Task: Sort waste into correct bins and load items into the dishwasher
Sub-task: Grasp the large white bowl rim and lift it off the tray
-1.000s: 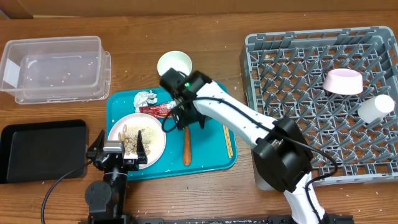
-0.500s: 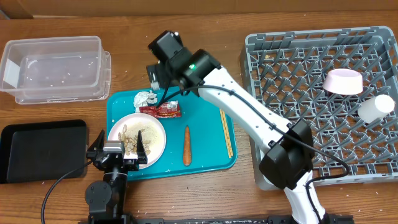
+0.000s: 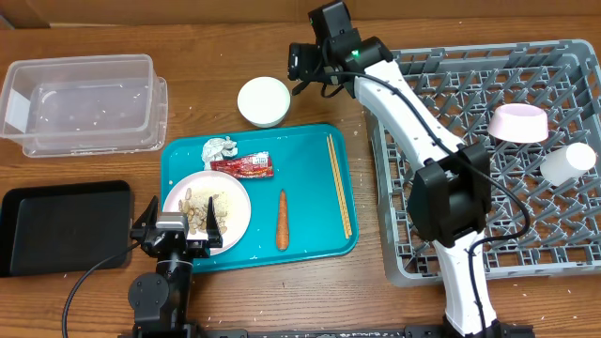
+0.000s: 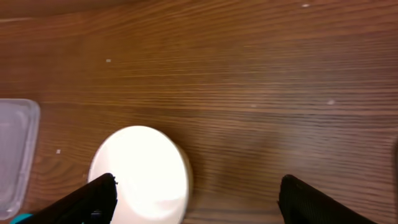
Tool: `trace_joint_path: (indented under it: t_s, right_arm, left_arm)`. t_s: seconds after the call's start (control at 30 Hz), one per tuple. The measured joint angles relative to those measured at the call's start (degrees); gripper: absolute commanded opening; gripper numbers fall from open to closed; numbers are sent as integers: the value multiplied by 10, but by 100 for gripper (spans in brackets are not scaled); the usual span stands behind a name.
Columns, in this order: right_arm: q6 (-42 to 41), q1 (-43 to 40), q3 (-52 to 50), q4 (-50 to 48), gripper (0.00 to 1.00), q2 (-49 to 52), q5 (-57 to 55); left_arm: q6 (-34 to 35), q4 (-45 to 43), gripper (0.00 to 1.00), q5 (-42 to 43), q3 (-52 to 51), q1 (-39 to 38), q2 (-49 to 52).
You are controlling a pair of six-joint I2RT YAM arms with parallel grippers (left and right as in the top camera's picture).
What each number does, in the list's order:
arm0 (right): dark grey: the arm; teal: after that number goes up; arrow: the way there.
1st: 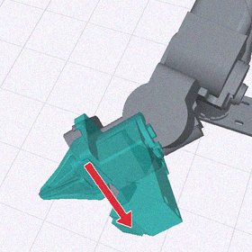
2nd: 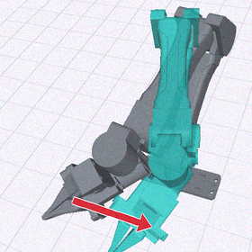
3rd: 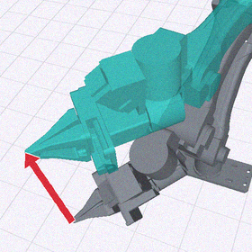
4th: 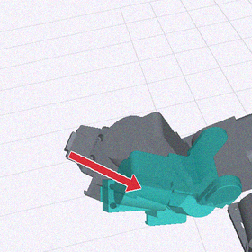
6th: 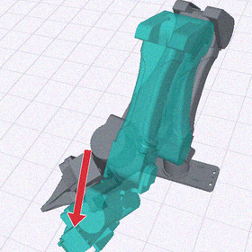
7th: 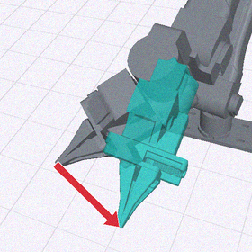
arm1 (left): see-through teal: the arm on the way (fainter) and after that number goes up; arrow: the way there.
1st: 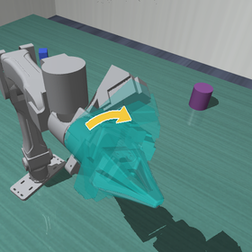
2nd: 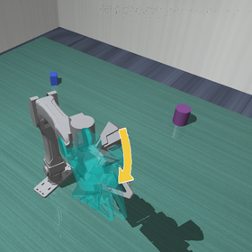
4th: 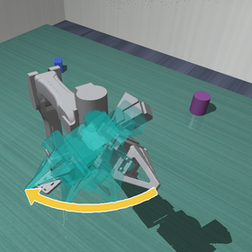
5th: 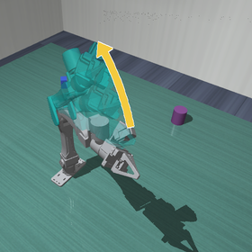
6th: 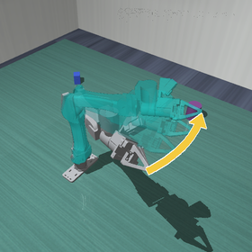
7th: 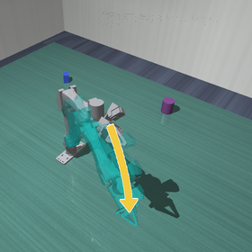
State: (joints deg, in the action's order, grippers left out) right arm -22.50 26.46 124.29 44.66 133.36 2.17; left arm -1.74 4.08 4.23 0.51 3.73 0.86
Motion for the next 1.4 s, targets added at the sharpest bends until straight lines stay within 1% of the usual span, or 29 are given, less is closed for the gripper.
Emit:
trace_joint_path:
  t_s: [0.17, 0.37, 0.6, 0.63, 0.7, 0.73, 0.97, 1.1, 1.13, 1.2, 1.27, 1.4]
  right_arm:
    - [-4, 33, 0, -3, 81, 4, -1]
    - [-19, 65, 0, -5, 81, 39, -24]
    - [-29, 63, 0, -6, 81, 73, -44]
    - [-30, 63, 0, -5, 80, 73, -46]
    - [-32, 63, 0, -6, 75, 75, -47]
    - [-33, 63, 0, -5, 74, 76, -48]
    - [-42, 63, 0, -7, 73, 87, -54]
    - [-44, 63, 0, -6, 70, 103, -54]
    - [-44, 63, 0, -6, 68, 107, -54]
    - [-44, 63, 0, -6, 61, 112, -54]
    - [-43, 63, 0, -9, 49, 115, -54]
    - [-45, 63, 0, -11, 31, 115, -55]
  left_arm:
    - [0, 0, 100, 0, 0, 0, 0]
    - [0, 0, 100, 0, 0, 0, 0]
    - [0, 0, 100, 0, 0, 0, 0]
    - [0, 0, 100, 0, 0, 0, 0]
    - [0, 0, 100, 0, 0, 0, 0]
    - [0, 0, 100, 0, 0, 0, 0]
    - [0, 0, 100, 0, 0, 0, 0]
    - [0, 0, 100, 0, 0, 0, 0]
    - [0, 0, 100, 0, 0, 0, 0]
    - [0, 0, 100, 0, 0, 0, 0]
    - [0, 0, 100, 0, 0, 0, 0]
    - [0, 0, 100, 0, 0, 0, 0]
